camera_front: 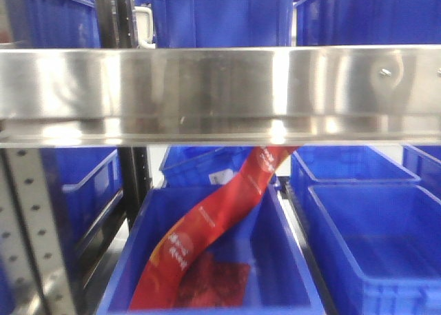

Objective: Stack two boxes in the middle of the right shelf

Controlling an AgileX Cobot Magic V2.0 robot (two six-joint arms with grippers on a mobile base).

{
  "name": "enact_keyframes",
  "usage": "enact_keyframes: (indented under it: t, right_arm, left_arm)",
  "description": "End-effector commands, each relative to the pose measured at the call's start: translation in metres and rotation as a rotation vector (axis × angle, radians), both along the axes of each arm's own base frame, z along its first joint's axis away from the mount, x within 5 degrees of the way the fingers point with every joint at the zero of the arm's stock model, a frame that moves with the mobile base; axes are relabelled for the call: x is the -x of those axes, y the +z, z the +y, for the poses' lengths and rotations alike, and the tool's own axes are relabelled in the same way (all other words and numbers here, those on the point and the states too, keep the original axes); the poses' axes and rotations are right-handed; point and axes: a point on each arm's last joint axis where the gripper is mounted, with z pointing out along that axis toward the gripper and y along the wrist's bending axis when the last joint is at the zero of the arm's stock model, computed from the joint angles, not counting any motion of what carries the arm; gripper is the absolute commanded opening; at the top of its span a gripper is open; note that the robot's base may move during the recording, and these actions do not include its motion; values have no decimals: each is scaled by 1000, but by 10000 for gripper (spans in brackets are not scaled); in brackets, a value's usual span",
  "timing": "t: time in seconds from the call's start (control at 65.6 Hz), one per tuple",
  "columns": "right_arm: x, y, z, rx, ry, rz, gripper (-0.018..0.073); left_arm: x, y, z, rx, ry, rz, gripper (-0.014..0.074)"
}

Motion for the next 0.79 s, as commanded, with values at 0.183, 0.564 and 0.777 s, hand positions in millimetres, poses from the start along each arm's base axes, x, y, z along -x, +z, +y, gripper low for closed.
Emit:
enact_keyframes:
  t: [0.183,0.564,0.777]
  right_arm:
    - [6,12,-8,22,-45,-95,-153]
    - [6,12,-8,22,-45,-95,-153]
    - [6,12,-8,22,-45,-95,-153]
  left_arm:
    - [4,9,9,-37,53,-74,-111]
    - [4,9,9,-37,53,-74,-111]
    - [4,9,9,-37,53,-74,-111]
